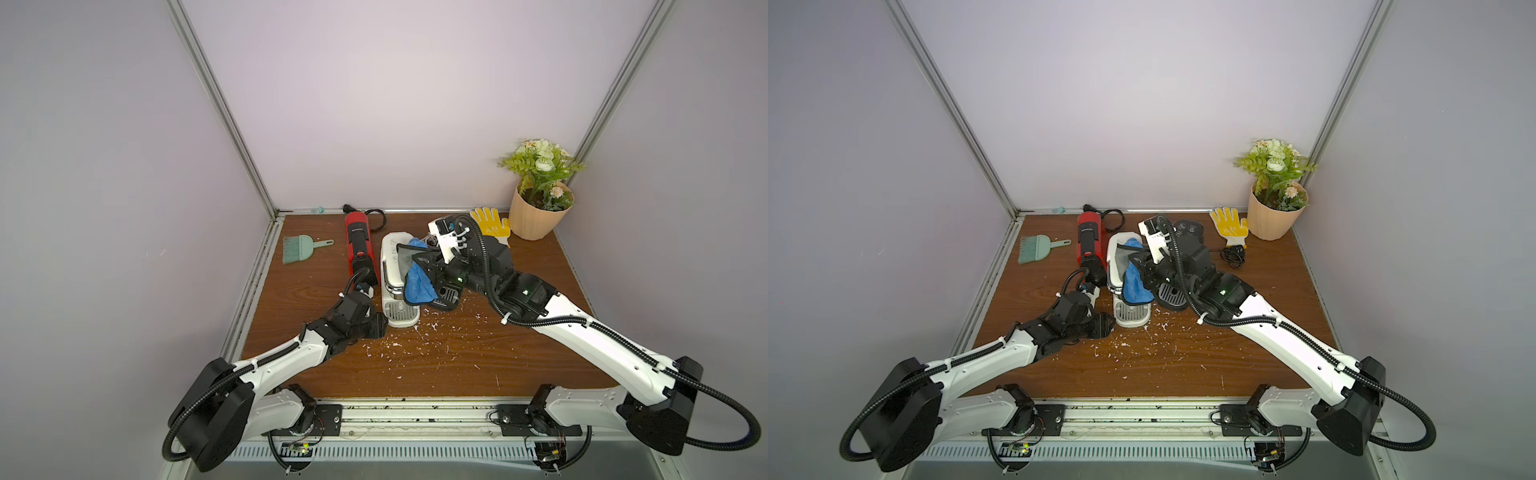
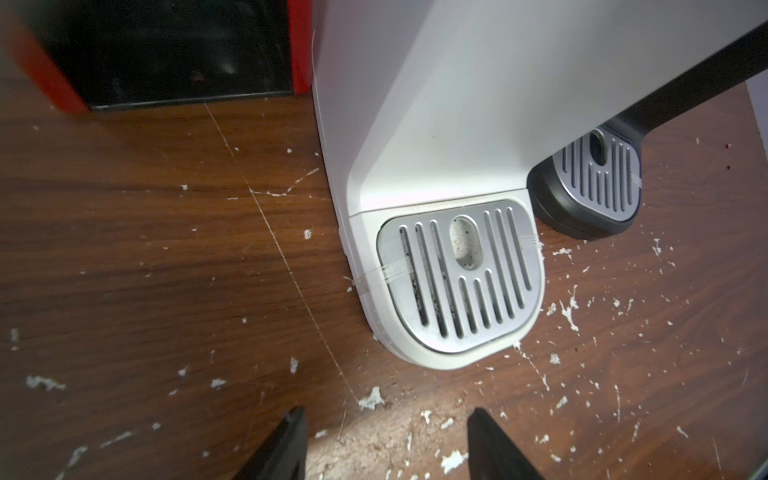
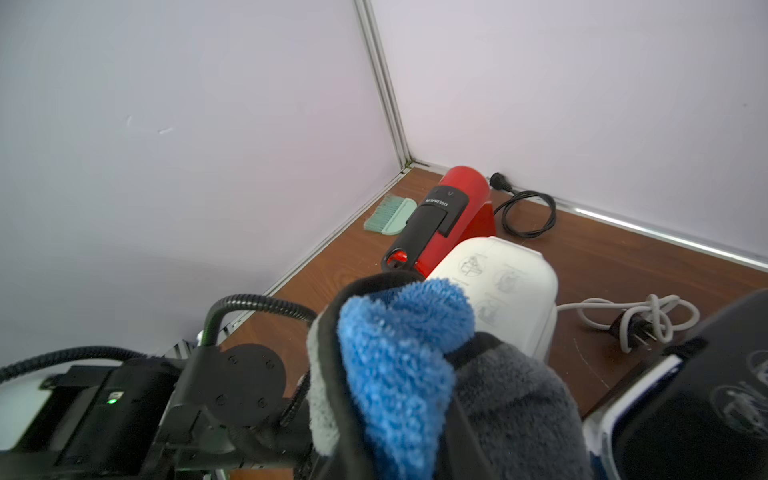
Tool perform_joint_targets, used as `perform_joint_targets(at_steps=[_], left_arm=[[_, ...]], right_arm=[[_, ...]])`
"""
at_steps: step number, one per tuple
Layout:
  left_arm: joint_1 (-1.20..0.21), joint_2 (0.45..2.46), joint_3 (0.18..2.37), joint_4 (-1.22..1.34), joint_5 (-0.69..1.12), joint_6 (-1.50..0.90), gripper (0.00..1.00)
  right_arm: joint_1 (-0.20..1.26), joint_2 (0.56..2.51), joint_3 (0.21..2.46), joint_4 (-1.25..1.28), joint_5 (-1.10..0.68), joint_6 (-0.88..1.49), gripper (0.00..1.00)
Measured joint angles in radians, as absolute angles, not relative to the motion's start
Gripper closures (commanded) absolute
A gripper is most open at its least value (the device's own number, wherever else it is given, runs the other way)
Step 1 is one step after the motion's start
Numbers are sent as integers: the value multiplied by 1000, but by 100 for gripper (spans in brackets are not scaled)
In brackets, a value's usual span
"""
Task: Wipe the surface of a coffee machine
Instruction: Wipe the dirt from the surface of the coffee machine.
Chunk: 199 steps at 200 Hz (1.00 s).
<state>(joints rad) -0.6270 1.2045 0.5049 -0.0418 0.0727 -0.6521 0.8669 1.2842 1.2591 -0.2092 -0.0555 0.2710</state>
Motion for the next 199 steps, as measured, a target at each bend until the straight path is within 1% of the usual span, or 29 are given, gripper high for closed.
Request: perform_joint_targets(at_steps=[32, 50, 87, 113, 145, 199], left_arm=[[-627, 1272, 506, -9, 73, -669, 38], [-627, 1296, 506, 6, 74, -683, 38], [-627, 1299, 498, 35, 74, -706, 38], [-627, 1279, 474, 39, 74, -713, 38], [-627, 1262, 463, 36, 73, -716, 38], [-627, 1246, 462, 34, 70, -715, 38]], right_arm=[[907, 1412, 1286, -237, -38, 269, 96], [911, 1503, 1339, -234, -16, 269, 96], [913, 1674, 1520, -250, 125, 269, 97], [907, 1758, 1599, -234, 205, 273, 98], [860, 1795, 1616, -181, 216, 305, 98], [783, 1759, 1560, -150, 240, 345, 98]])
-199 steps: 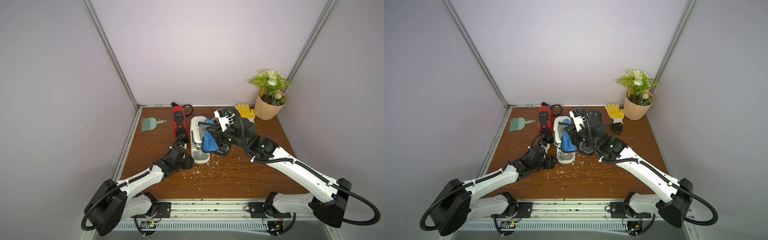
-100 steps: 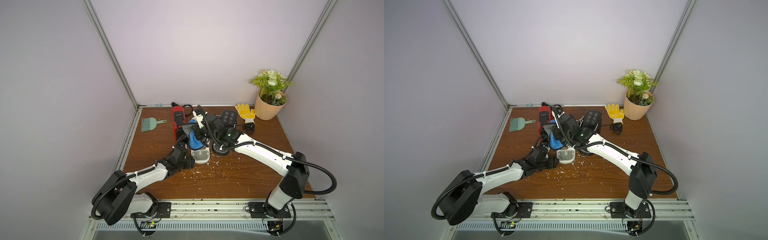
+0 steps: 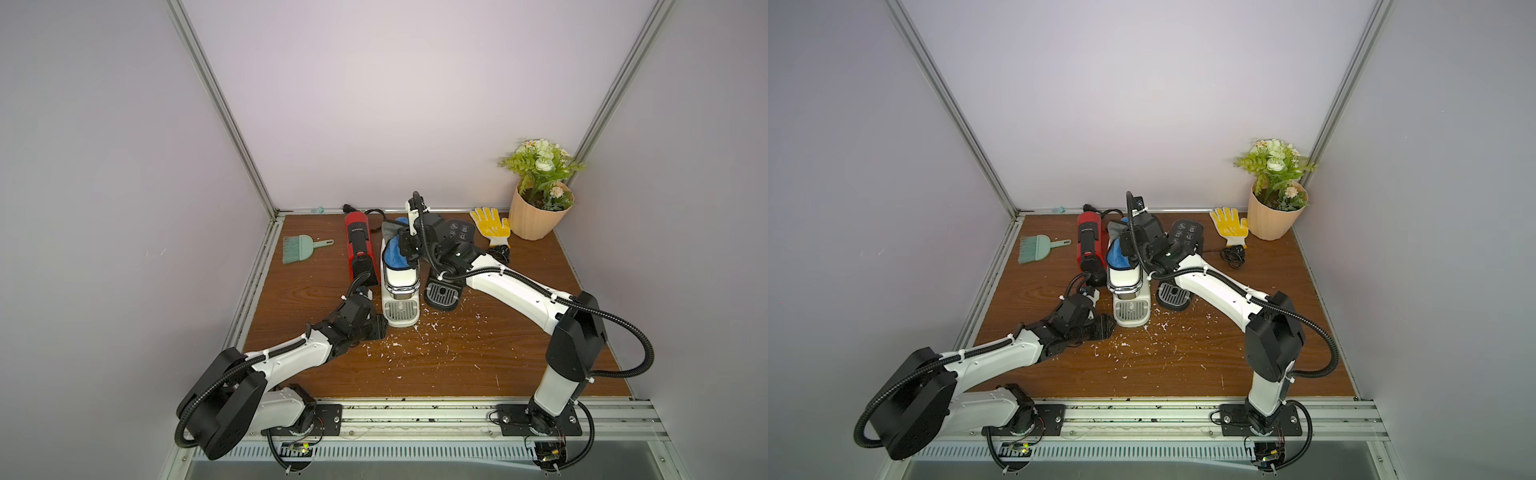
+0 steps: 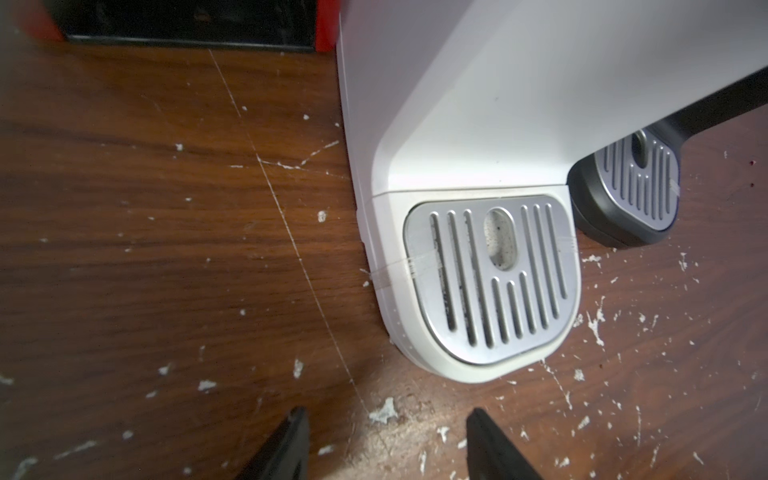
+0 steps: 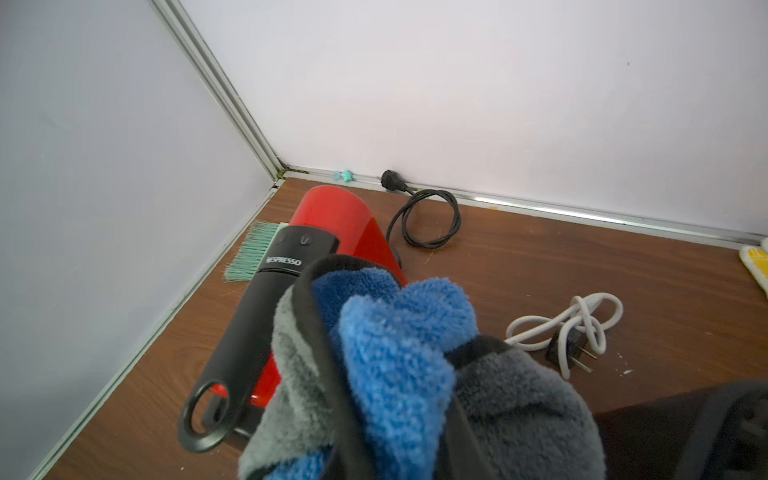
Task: Wipe the surface of a coffee machine
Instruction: Wipe the dirt from the surface of the coffee machine, then adjust the coffee machine at the center of the board.
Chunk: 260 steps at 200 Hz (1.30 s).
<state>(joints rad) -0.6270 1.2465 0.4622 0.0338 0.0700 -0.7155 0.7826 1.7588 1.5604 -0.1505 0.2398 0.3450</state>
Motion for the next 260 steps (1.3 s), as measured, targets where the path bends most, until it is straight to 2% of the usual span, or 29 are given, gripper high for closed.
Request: perform_joint_targets(at_steps=[68, 135, 174, 260], left_arm=[[-627, 1300, 495, 38, 78, -711, 38], [-627, 1286, 511, 25, 92, -705, 38], [-627, 1234, 512, 10, 83, -704, 38], [-627, 1276, 558, 0, 92, -697, 38]], right_arm=[[783, 1579, 1385, -191, 232, 350, 97], [754, 1697, 1495, -228, 342, 336, 98], [717, 1674, 1437, -187, 352, 321, 98], [700, 1595, 1386, -262, 334, 264, 98]])
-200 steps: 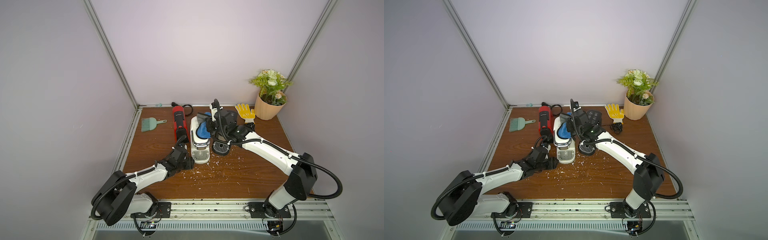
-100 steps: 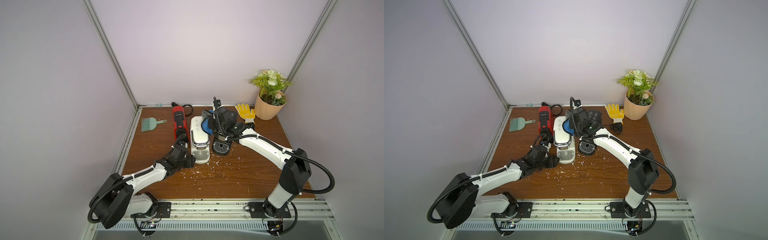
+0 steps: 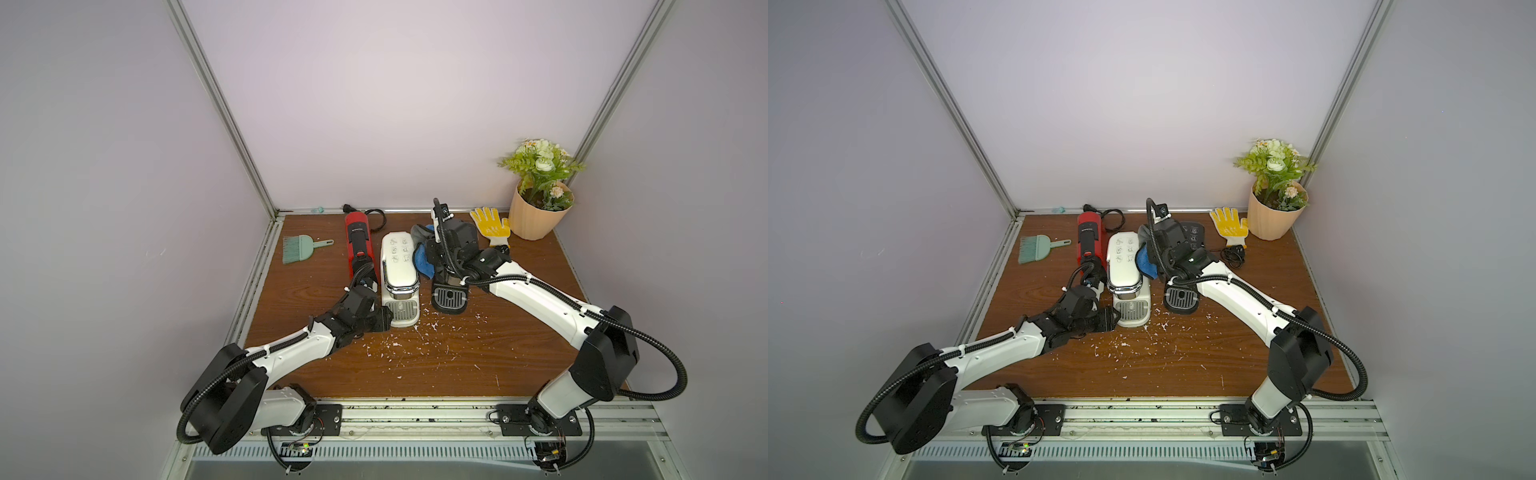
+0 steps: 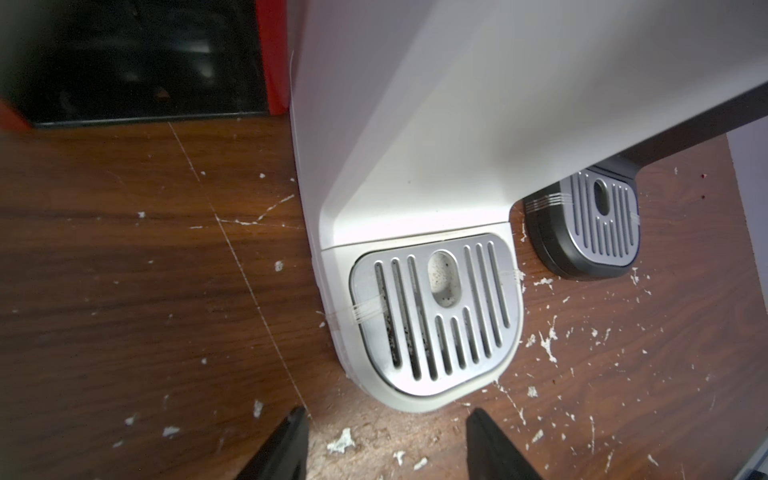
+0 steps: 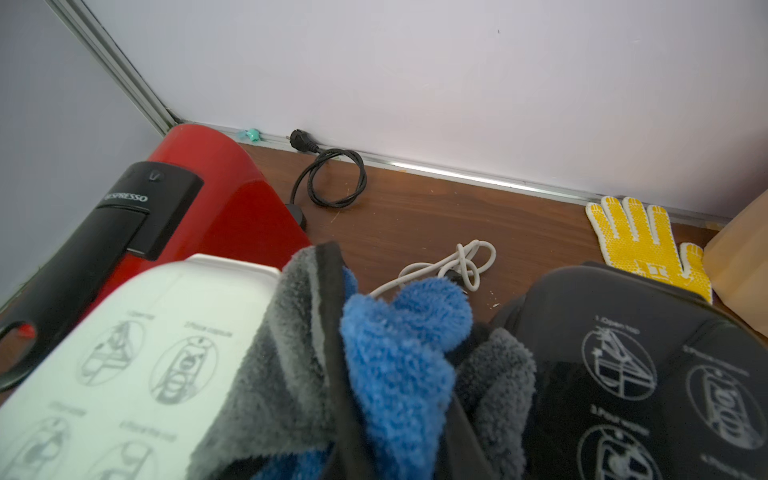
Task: Wipe the surface of a coffee machine
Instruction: Adjust the coffee machine at the center of the board.
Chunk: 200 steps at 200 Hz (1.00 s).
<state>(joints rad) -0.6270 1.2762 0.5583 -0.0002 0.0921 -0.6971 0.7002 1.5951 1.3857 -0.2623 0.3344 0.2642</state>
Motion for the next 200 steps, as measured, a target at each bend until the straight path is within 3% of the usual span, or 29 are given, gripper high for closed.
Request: perform_joint_targets(at_steps=[105, 149, 200], left_arm=[[-627, 1273, 558, -4, 92, -685, 38], [-627, 1274, 558, -4, 93, -685, 38], [-627, 1252, 558, -12, 92, -685, 38]], right_arm=[[572, 1419, 1227, -276, 278, 210, 97], [609, 1452, 1201, -259, 231, 228, 97], [650, 1554, 1222, -216, 349, 228, 97]])
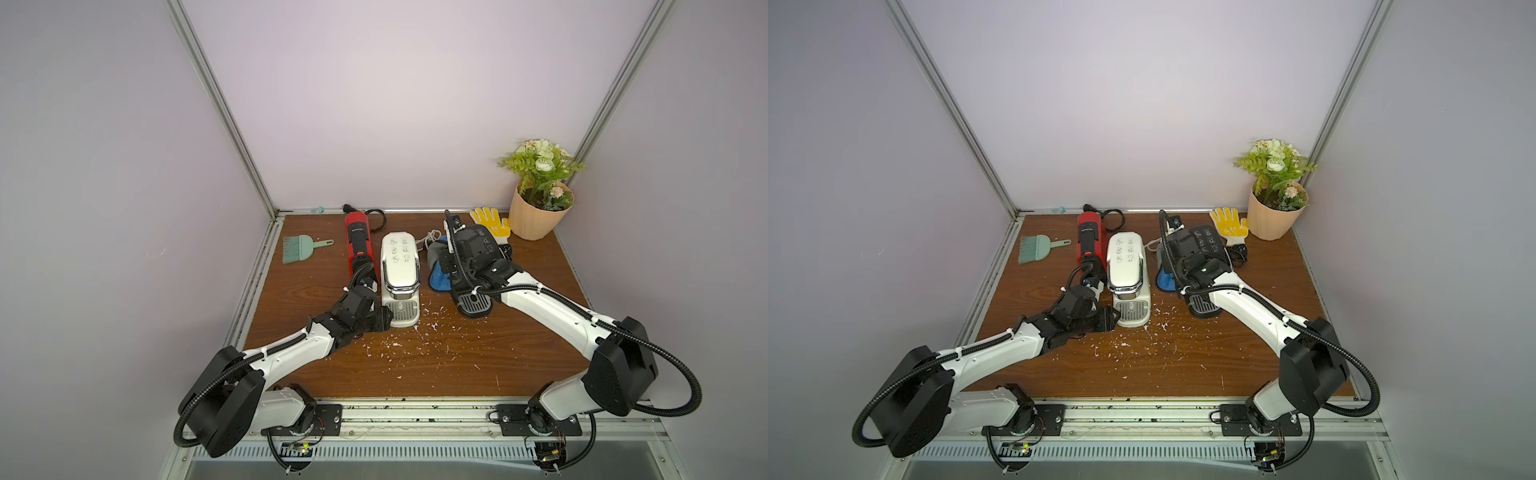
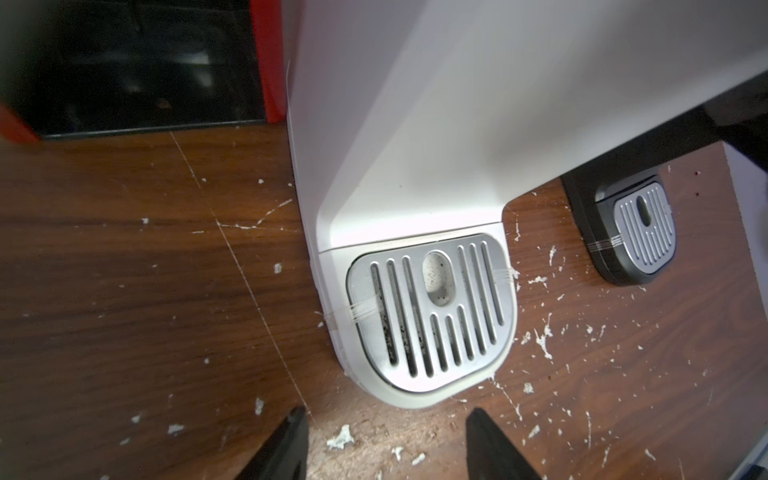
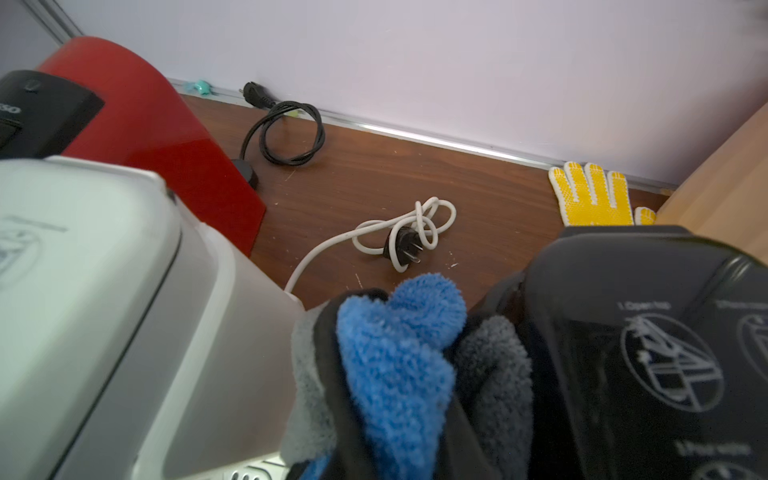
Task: Wipe the surface of a coffee machine
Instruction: Adjust the coffee machine at the center of the board.
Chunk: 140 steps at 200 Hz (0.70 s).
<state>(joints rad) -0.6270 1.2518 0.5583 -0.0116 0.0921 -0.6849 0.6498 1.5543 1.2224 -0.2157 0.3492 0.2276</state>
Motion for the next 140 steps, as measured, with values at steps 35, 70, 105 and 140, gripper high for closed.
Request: perform_joint_targets(at_steps=[35, 70, 105, 140], left_arm=[[-627, 1232, 558, -29, 92, -685, 38], [-627, 1197, 558, -41, 82, -685, 38], [-627, 1209, 558, -36, 85, -685, 38], [-627, 1234, 558, -25, 95, -685, 38]], right_arm=[[668, 1595, 1247, -186, 437, 233, 98], [671, 1535, 1202, -142, 430, 241, 97], [656, 1489, 1201, -202, 339, 247, 97], [655, 1475, 1248, -282, 278, 246, 97]])
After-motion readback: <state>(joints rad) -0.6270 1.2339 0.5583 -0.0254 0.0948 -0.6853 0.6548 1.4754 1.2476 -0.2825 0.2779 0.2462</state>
